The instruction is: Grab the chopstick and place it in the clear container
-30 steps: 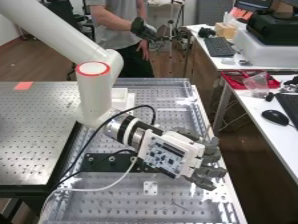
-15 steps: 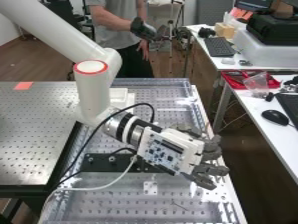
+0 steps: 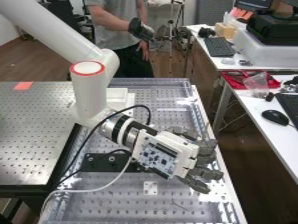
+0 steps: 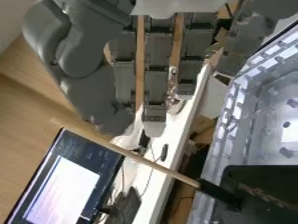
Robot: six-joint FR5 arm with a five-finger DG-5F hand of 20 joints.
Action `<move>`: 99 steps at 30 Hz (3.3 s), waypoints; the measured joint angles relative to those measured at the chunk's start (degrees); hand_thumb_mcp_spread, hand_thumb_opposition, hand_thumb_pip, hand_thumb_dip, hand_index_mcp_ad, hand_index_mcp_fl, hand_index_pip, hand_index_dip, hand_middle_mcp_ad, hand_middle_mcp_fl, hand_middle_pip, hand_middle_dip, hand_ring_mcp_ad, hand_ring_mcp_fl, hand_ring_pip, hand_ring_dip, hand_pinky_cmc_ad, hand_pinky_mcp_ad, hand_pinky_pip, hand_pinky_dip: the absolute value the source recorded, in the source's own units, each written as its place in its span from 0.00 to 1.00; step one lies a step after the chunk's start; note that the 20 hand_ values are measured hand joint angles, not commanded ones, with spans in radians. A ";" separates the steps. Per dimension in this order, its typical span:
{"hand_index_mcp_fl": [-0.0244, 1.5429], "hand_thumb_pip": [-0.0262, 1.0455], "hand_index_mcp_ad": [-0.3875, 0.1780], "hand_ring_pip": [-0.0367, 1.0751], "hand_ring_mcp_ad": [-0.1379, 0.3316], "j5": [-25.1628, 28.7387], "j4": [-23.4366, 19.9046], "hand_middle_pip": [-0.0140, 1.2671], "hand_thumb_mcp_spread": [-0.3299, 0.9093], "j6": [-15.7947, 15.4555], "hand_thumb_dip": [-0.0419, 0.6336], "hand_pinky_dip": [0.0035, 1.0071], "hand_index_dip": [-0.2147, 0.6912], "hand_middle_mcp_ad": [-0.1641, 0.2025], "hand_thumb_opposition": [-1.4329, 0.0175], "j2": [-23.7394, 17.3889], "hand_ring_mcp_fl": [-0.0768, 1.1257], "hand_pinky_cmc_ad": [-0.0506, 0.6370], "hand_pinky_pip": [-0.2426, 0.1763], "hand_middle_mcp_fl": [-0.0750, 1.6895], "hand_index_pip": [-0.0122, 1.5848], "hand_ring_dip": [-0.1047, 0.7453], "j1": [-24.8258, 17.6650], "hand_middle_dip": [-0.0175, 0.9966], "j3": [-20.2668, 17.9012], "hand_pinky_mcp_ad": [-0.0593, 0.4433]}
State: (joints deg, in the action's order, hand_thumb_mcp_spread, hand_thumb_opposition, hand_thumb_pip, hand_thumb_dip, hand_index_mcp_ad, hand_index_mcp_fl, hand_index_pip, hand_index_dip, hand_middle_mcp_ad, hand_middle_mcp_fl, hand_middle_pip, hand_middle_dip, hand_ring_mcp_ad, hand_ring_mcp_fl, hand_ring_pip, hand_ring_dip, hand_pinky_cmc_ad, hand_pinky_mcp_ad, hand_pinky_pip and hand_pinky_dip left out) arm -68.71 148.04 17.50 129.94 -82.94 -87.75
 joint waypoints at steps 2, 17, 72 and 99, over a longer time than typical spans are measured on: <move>0.38 0.75 0.48 0.10 0.41 -0.25 0.07 0.37 0.66 0.08 0.52 0.17 0.23 0.42 0.40 -0.04 0.38 0.57 0.59 0.40 0.56 0.59 -0.02 0.61 -0.07 0.63; 0.18 0.72 0.48 0.10 0.41 -2.11 1.73 0.41 0.63 -1.16 0.48 0.17 0.22 0.42 0.45 0.71 0.31 0.55 0.55 0.31 0.67 0.59 -0.83 0.61 1.41 0.63; 0.38 0.64 0.48 0.11 0.41 -0.03 0.81 0.58 0.67 -1.81 0.45 0.17 0.20 0.41 0.41 1.10 0.47 0.57 0.55 0.42 0.75 0.63 -0.58 0.63 2.00 0.61; 0.49 0.58 0.45 0.11 0.41 1.32 0.34 0.53 0.77 -1.80 0.45 0.18 0.21 0.42 0.29 1.25 0.58 0.63 0.58 0.57 0.77 0.63 -0.88 0.64 1.98 0.61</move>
State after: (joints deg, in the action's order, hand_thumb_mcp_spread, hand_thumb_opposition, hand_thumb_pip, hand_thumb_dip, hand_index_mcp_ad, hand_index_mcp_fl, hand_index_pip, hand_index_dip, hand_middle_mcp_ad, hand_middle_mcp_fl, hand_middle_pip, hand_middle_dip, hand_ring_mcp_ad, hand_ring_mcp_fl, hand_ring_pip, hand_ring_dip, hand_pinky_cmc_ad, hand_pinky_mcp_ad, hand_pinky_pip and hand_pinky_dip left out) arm -67.38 148.38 15.70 131.19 -83.82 -85.76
